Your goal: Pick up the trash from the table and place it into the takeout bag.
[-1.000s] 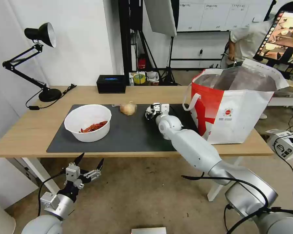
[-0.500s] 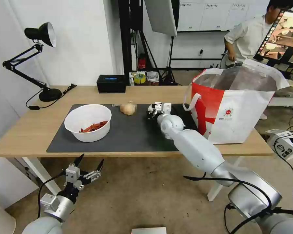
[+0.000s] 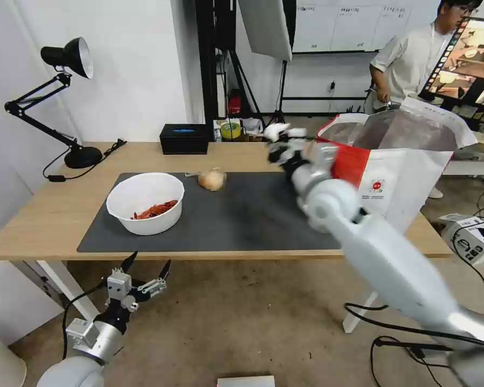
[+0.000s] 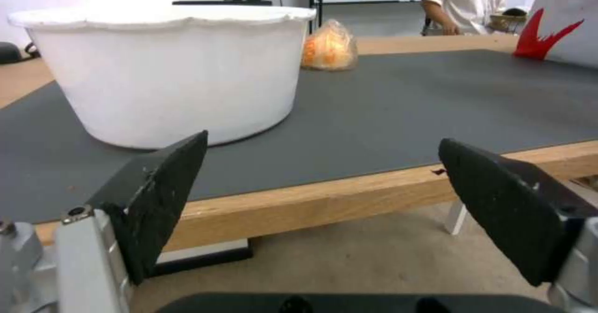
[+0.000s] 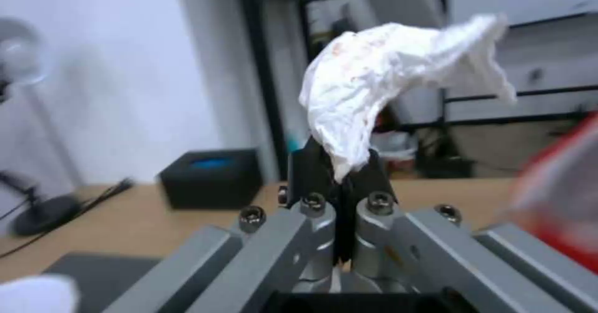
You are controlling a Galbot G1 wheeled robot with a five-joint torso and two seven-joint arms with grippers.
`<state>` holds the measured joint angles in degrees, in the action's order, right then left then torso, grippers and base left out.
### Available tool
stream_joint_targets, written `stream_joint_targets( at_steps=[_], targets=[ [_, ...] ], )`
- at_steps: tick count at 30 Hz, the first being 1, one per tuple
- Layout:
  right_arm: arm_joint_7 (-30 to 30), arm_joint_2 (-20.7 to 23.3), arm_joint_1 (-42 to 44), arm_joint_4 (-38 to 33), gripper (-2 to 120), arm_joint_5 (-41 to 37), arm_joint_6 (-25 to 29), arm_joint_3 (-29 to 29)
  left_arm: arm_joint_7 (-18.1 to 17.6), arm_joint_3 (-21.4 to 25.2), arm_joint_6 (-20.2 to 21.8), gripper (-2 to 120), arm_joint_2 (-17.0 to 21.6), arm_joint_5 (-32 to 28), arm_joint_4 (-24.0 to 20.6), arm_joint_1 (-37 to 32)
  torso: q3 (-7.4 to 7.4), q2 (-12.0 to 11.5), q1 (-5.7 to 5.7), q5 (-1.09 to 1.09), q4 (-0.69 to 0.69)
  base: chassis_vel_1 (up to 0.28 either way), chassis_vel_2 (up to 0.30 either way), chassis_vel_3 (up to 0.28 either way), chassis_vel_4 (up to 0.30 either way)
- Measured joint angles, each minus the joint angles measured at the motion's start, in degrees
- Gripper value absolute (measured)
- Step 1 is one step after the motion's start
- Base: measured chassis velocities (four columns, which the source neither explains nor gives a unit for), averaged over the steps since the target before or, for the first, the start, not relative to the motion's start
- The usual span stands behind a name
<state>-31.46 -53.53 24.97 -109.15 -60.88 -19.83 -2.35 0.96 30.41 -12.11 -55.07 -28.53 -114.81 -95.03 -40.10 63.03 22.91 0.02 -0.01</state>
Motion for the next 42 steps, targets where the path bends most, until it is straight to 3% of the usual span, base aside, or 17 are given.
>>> stream_joint_targets(
  at_steps=[5, 7, 10, 20, 26, 42],
  targets=[
    [-5.7, 5.8, -1.2, -1.7, 0, -3.9, -3.0, 5.5, 0.0, -0.2, 0.0, 100, 0.0, 0.1, -0.2, -0.2, 0.00, 0.0, 0.00, -0.01, 0.00, 0.000, 0.000, 0.000, 0.000],
    [-10.5, 8.2, -2.6, -0.2, 0, -8.5, -5.0, 7.6, 0.0, -0.5, 0.1, 100, 0.1, 0.1, -0.4, -0.2, 0.00, 0.0, 0.00, 0.00, 0.00, 0.000, 0.000, 0.000, 0.000],
    [-13.0, 10.3, -3.8, 2.2, 0, -11.9, -6.2, 8.5, 0.0, -0.6, 0.2, 100, 0.3, 0.1, -0.7, -0.1, 0.00, 0.0, 0.00, 0.00, 0.01, 0.000, 0.000, 0.000, 0.000],
    [-15.3, 13.5, -5.4, 6.2, 0, -19.4, -10.7, 9.1, -0.1, -0.3, 0.2, 100, 0.6, 0.2, -1.8, -0.8, 0.00, 0.0, 0.00, -0.01, 0.01, 0.000, 0.000, 0.000, 0.000],
    [-19.0, 13.8, -7.5, 7.6, 22, -23.8, -15.6, 8.0, -0.1, 0.5, 0.2, 100, 0.6, 0.3, -2.5, -1.7, 0.00, 0.0, 0.00, -0.01, 0.01, 0.000, 0.000, 0.000, 0.000],
    [-18.4, 13.9, -9.6, 8.7, 78, -24.2, -19.5, 5.3, -0.2, 0.5, 1.1, 100, 0.5, 0.4, -3.7, -1.9, 0.00, 0.0, 0.00, -0.02, 0.01, 0.000, 0.000, 0.000, 0.000]
  ],
)
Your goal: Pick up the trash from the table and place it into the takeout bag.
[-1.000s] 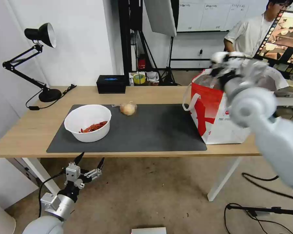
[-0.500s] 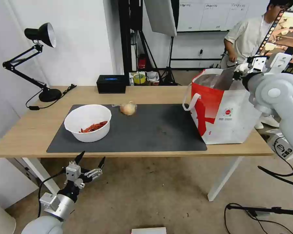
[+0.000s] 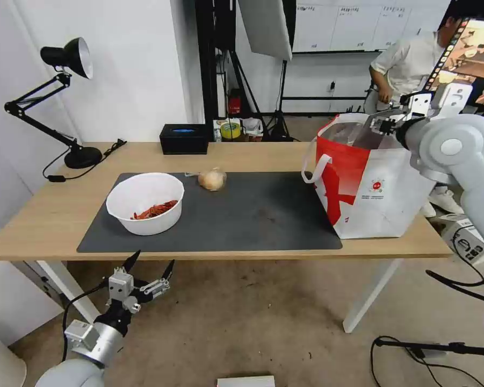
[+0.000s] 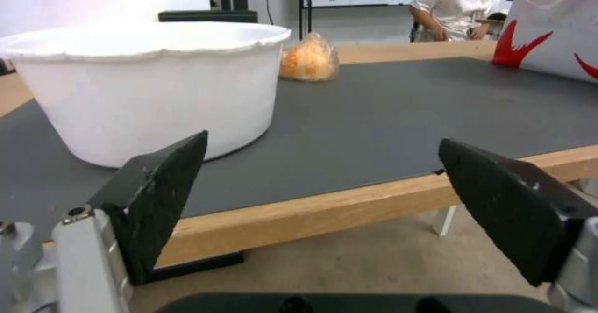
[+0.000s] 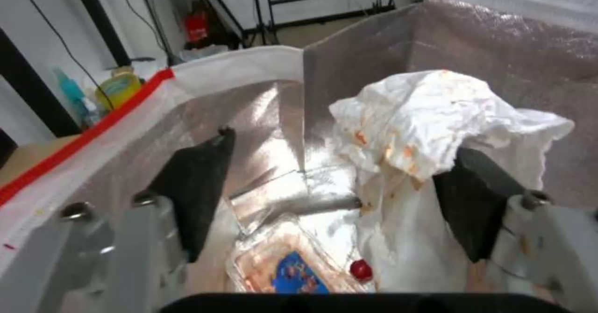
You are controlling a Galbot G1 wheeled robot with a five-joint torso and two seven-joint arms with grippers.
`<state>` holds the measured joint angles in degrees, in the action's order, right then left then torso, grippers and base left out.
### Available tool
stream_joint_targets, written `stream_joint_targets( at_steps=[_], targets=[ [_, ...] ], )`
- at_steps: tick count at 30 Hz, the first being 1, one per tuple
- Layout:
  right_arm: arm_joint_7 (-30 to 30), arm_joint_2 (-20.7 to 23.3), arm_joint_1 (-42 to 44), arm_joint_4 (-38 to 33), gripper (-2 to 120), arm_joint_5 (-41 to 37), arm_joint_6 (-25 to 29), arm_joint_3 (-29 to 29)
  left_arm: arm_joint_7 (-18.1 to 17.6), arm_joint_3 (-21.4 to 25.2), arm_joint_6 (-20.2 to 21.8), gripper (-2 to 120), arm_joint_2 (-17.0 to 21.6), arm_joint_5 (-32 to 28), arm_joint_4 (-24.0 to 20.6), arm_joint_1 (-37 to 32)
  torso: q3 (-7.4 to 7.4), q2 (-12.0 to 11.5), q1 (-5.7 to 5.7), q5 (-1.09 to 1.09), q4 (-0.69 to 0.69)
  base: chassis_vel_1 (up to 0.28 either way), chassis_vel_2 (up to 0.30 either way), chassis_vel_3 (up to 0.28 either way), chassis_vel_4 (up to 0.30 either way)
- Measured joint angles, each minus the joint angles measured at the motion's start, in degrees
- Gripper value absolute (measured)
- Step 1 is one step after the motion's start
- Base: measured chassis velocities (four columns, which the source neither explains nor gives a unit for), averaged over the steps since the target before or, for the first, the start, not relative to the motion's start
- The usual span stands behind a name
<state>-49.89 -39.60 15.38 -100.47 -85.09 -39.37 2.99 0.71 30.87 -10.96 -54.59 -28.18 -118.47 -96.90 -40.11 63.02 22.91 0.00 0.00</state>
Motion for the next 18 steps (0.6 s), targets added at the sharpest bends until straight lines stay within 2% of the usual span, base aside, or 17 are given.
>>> stream_joint_targets(
  at_steps=[2, 3, 6, 10, 12, 14, 15, 17, 18],
  targets=[
    [0.4, -0.2, 0.1, 0.7, 89, 0.0, -0.9, 0.0, 0.0, 0.0, 0.0, 100, 0.2, 0.0, 0.1, 0.1, 0.00, 0.0, 0.00, 0.00, 0.00, 0.000, 0.000, 0.000, 0.000],
    [0.4, -0.2, 0.1, 0.7, 89, 0.0, -0.9, 0.0, 0.0, 0.0, 0.0, 100, 0.2, 0.0, 0.1, 0.1, 0.00, 0.0, 0.00, 0.00, 0.00, 0.000, 0.000, 0.000, 0.000],
    [2.7, -0.6, -0.1, 1.7, 99, 0.1, -2.0, -0.8, 0.0, 0.0, -0.1, 100, 0.5, -0.2, 0.2, 0.4, 0.00, 0.0, 0.00, 0.00, -0.01, 0.000, 0.000, 0.000, 0.000],
    [6.1, -1.0, -1.0, 2.5, 100, 0.3, -2.1, -2.0, 0.0, 0.0, -0.1, 100, 0.8, -0.4, 0.2, 0.7, 0.00, 0.0, 0.00, 0.00, 0.00, 0.000, 0.000, 0.000, 0.000],
    [11.1, -1.3, -2.3, 3.2, 100, 2.7, -2.1, -3.8, 0.0, -0.1, -0.1, 100, 1.0, -0.5, 0.2, 0.9, 0.00, 0.0, 0.00, 0.00, 0.00, 0.000, 0.000, 0.000, 0.000],
    [12.5, -1.4, -2.8, 3.4, 100, 4.1, -2.2, -4.5, 0.0, -0.1, -0.1, 100, 1.0, -0.6, 0.2, 1.0, 0.00, 0.0, 0.00, 0.00, 0.00, 0.000, 0.000, 0.000, 0.000],
    [15.3, -1.5, -3.6, 4.1, 100, 7.6, -2.2, -5.7, 0.0, -0.1, -0.1, 100, 1.0, -0.6, 0.2, 1.0, 0.00, 0.0, 0.00, 0.00, 0.00, 0.000, 0.000, 0.000, 0.000],
    [23.7, -1.5, -5.5, 6.0, 100, 20.6, -2.2, -8.6, -0.1, -0.2, -0.1, 100, 0.9, -0.7, 0.1, 1.1, 0.00, 0.0, 0.01, 0.00, 0.01, 0.000, 0.000, 0.000, 0.000],
    [23.7, -1.5, -5.5, 6.0, 100, 20.6, -2.2, -8.6, -0.1, -0.2, -0.1, 100, 0.9, -0.7, 0.1, 1.1, 0.00, 0.0, 0.01, 0.00, 0.01, 0.000, 0.000, 0.000, 0.000]
  ],
)
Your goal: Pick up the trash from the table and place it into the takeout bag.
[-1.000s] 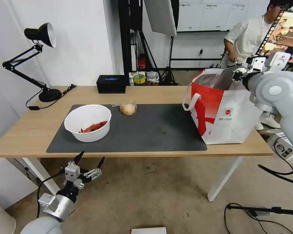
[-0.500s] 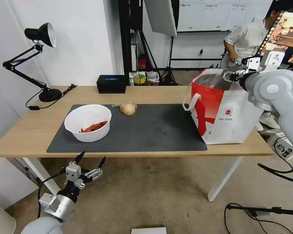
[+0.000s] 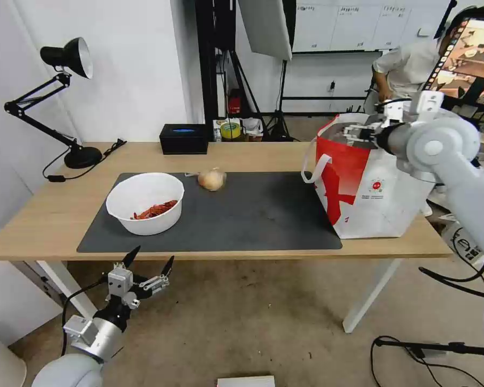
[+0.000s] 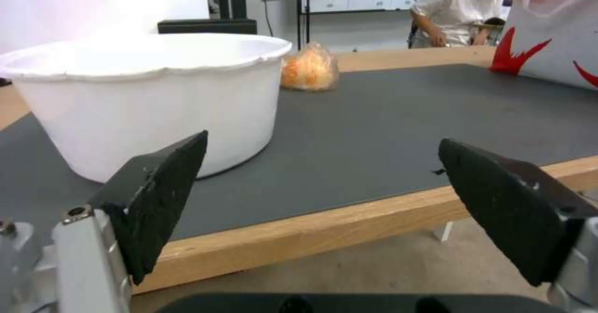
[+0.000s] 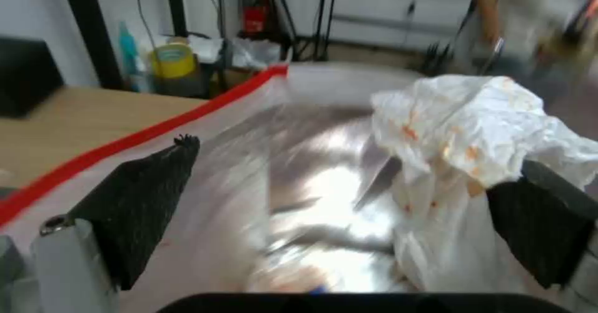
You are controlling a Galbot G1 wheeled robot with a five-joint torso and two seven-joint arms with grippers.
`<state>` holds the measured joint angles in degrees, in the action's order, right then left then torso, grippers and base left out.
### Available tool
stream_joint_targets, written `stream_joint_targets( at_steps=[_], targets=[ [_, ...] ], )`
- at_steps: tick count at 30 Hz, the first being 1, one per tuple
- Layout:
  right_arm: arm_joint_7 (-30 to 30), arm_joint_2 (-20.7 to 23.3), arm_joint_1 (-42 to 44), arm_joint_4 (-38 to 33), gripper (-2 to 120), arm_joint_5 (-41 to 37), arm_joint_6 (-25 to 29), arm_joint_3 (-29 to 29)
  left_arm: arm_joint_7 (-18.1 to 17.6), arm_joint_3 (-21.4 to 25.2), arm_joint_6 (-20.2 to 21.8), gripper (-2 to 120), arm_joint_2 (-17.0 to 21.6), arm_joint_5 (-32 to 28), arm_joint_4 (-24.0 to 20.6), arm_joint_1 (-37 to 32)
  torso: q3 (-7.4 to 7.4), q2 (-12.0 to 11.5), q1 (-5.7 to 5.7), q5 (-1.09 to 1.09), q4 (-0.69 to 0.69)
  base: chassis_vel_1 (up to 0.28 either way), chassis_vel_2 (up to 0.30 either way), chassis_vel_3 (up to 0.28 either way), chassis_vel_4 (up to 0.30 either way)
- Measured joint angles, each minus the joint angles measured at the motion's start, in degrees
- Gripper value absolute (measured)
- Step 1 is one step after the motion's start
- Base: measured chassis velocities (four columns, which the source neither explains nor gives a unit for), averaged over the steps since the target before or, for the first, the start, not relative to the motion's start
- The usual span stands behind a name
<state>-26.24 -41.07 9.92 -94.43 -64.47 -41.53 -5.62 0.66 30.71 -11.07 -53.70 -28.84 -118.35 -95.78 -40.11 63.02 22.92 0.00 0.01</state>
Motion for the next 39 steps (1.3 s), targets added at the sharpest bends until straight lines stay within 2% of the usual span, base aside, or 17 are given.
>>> stream_joint_targets(
  at_steps=[1, 3, 4, 5, 7, 12, 18, 34, 39],
  targets=[
    [7.1, 0.4, -1.8, 1.7, 100, 9.4, 0.0, -2.3, -0.1, 0.0, 0.1, 100, -0.1, -0.2, -0.1, 0.1, 0.00, 0.0, 0.00, 0.02, 0.00, 0.000, 0.000, 0.000, 0.000],
    [15.2, 1.3, -4.3, 3.3, 100, 18.5, 0.0, -5.0, -1.2, -0.3, 1.7, 100, -0.2, -1.8, -1.6, 0.2, 0.00, 0.0, 0.00, -0.01, 0.00, 0.000, 0.000, 0.000, 0.000],
    [15.2, 1.3, -4.3, 3.3, 100, 18.5, 0.0, -5.0, -1.2, -0.3, 1.7, 100, -0.2, -1.8, -1.6, 0.2, 0.00, 0.0, 0.00, -0.01, 0.00, 0.000, 0.000, 0.000, 0.000],
    [19.6, 1.9, -5.4, 3.9, 100, 23.0, 0.0, -5.7, -2.1, -0.6, 2.5, 100, -0.2, -3.4, -3.0, 0.5, 0.00, 0.0, 0.00, -0.01, 0.00, 0.000, 0.000, 0.000, 0.000],
    [23.6, 2.6, -6.7, 4.3, 100, 26.4, 0.0, -6.8, -3.3, -1.2, 3.2, 100, -0.1, -5.3, -4.9, 1.1, 0.00, 0.0, 0.00, 0.00, -0.02, 0.000, 0.000, 0.000, 0.000],
    [23.7, 3.0, -6.9, 4.1, 100, 26.0, 0.0, -7.6, -3.7, -1.9, 3.2, 100, -0.4, -5.9, -6.6, 1.3, 0.00, 0.0, 0.01, 0.01, -0.02, 0.000, 0.000, 0.000, 0.000],
    [21.2, 3.4, -2.8, 2.5, 100, 24.1, 0.0, -6.6, -3.6, -1.8, 2.0, 100, 0.5, -8.3, -9.1, 1.5, 0.00, 0.0, 0.00, 0.02, -0.01, 0.000, 0.000, 0.000, 0.000],
    [18.3, 4.3, -0.8, 0.4, 100, 20.7, 0.0, -7.0, -5.0, -2.5, 2.3, 100, 1.9, -9.3, -9.6, 3.1, 0.00, 0.0, 0.00, 0.00, -0.01, 0.000, 0.000, 0.000, 0.000],
    [14.9, 3.7, 0.2, -0.5, 100, 16.0, 0.0, -6.2, -4.9, -2.4, 2.3, 100, 2.0, -9.4, -9.1, 3.2, 0.00, 0.0, 0.00, 0.00, -0.01, 0.000, 0.000, 0.000, 0.000]
  ],
)
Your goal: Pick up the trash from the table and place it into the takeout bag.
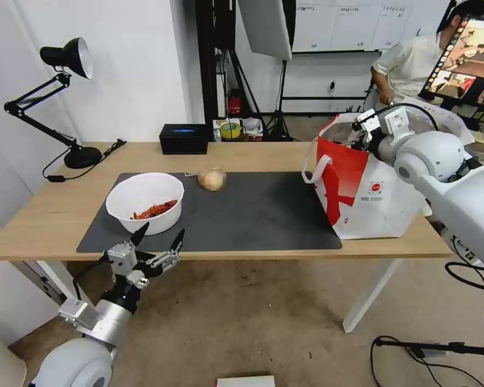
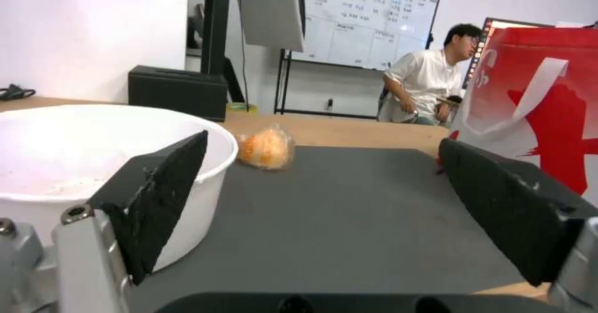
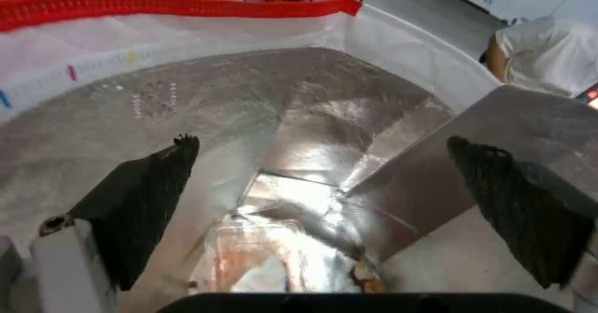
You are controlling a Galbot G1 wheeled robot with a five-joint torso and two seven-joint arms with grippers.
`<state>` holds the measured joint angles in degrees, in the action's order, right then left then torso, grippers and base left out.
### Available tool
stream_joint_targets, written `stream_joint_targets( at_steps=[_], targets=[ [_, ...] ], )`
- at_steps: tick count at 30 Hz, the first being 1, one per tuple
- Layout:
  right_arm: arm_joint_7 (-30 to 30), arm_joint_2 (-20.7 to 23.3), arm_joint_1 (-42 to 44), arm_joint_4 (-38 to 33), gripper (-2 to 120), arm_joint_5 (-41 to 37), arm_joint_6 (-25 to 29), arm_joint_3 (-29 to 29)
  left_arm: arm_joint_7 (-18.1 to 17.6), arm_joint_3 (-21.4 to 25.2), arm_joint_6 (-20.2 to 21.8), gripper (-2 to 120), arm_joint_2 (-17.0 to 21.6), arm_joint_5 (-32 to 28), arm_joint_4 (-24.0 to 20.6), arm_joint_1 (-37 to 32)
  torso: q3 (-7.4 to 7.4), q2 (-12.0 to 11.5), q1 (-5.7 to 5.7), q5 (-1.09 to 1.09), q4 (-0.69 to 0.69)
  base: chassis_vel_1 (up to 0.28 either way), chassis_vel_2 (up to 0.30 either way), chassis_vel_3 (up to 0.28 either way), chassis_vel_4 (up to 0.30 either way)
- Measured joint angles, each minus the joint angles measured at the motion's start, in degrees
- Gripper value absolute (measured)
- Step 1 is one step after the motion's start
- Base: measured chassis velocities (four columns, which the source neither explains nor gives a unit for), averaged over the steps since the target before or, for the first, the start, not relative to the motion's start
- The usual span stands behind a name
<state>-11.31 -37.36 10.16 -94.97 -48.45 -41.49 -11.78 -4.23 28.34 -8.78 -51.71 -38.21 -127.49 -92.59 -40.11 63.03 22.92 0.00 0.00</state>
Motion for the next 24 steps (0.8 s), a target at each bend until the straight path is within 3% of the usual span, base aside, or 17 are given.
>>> stream_joint_targets(
  at_steps=[3, 10, 18, 24],
  targets=[
    [-1.9, -0.3, 1.0, -0.8, 100, -3.0, 0.0, 0.8, 0.0, 0.0, 0.0, 100, 0.0, 0.0, 0.0, 0.1, 0.00, 0.0, 0.00, 0.00, 0.00, 0.000, 0.000, 0.000, 0.000],
    [-13.5, -2.3, 8.1, -5.8, 100, -14.7, 1.3, 8.0, 0.2, 0.1, 0.0, 100, 0.2, 0.1, 0.3, 0.1, 0.00, 0.0, 0.00, 0.00, 0.01, 0.000, 0.000, 0.000, 0.000],
    [-17.8, -2.2, 15.7, -11.7, 100, -15.6, 7.1, 14.7, 0.2, 0.2, 0.0, 100, 0.1, 0.5, 0.4, -0.2, 0.00, 0.0, 0.00, 0.00, 0.00, 0.000, 0.000, 0.000, 0.000],
    [-17.9, -0.5, 19.3, -13.8, 100, -15.5, 5.6, 17.8, 0.2, -0.1, 0.0, 100, -0.1, 0.8, 0.4, -0.4, 0.01, 0.0, 0.00, 0.00, -0.01, 0.000, 0.000, 0.000, 0.000]
  ],
)
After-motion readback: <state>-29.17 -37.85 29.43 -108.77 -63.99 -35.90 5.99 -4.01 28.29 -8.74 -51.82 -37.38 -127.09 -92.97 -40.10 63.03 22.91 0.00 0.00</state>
